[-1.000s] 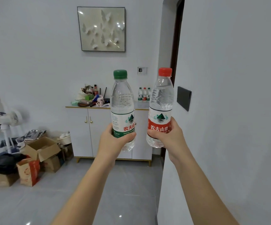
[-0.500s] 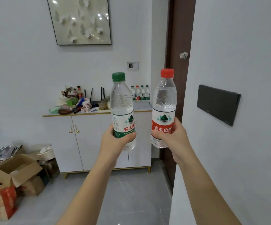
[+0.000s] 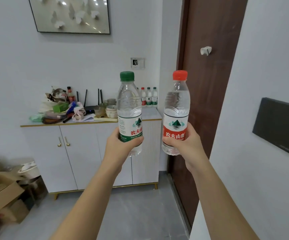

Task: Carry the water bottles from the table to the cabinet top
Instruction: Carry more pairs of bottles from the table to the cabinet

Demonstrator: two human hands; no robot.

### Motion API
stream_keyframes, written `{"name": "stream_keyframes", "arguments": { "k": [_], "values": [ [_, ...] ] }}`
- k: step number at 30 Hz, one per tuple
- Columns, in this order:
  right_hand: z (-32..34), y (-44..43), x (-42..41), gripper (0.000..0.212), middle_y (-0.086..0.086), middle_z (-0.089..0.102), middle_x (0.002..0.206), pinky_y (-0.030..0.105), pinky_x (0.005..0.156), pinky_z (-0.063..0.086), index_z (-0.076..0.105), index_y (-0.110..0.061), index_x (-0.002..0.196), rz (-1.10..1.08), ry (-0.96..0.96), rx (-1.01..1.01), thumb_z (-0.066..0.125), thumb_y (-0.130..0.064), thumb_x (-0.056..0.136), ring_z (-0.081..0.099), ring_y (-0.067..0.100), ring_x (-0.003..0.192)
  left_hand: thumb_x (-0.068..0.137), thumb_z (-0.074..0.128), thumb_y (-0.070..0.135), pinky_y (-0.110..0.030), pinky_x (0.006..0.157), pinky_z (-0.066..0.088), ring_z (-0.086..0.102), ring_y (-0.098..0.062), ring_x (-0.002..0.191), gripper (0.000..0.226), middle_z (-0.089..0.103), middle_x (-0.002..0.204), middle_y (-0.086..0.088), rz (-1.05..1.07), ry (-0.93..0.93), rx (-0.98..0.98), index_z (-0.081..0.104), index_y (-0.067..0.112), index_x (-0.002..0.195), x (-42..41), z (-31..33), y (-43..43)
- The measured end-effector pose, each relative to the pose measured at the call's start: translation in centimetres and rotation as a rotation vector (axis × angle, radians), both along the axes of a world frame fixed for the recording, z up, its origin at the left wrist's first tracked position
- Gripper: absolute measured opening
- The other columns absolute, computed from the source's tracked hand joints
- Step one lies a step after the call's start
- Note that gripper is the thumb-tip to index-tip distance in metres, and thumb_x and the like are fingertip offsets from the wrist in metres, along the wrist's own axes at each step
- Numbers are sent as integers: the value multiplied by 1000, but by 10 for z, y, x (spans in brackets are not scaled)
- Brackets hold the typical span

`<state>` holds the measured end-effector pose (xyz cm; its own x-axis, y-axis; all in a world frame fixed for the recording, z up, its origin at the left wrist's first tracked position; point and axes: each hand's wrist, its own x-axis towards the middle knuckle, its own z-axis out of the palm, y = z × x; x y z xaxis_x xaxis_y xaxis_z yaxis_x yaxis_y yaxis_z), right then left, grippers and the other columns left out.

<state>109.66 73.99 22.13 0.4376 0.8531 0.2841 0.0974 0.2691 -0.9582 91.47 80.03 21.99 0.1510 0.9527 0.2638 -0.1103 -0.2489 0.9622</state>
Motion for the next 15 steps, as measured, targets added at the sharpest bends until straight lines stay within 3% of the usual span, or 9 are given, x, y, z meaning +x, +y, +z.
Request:
{"name": "stream_keyframes", "arguments": {
  "k": [4, 11, 15],
  "values": [
    [-6, 63, 22, 65, -10, 66, 112, 28, 83, 54, 54, -32, 122, 26, -7, 4, 85, -7, 71, 64, 10, 103, 73, 80, 4, -39, 84, 56, 68, -20, 98, 43, 72, 105, 0, 30, -16, -5, 63, 24, 108, 19, -4, 58],
    [2, 187, 68, 64, -10, 67, 109, 24, 78, 53, 54, -30, 118, 66, 8, 37, 84, -2, 69, 64, 8, 99, 73, 80, 4, -40, 85, 57, 68, -20, 99, 46, 72, 106, 0, 70, -27, 13, 63, 20, 112, 63, 4, 173],
    [5, 245, 89, 64, -9, 68, 109, 23, 76, 53, 56, -30, 118, 78, 18, 53, 85, -2, 69, 66, 8, 98, 72, 81, 4, -31, 80, 56, 68, -17, 99, 50, 71, 107, 1, 92, -50, 43, 61, 20, 114, 84, 5, 224]
  ]
}}
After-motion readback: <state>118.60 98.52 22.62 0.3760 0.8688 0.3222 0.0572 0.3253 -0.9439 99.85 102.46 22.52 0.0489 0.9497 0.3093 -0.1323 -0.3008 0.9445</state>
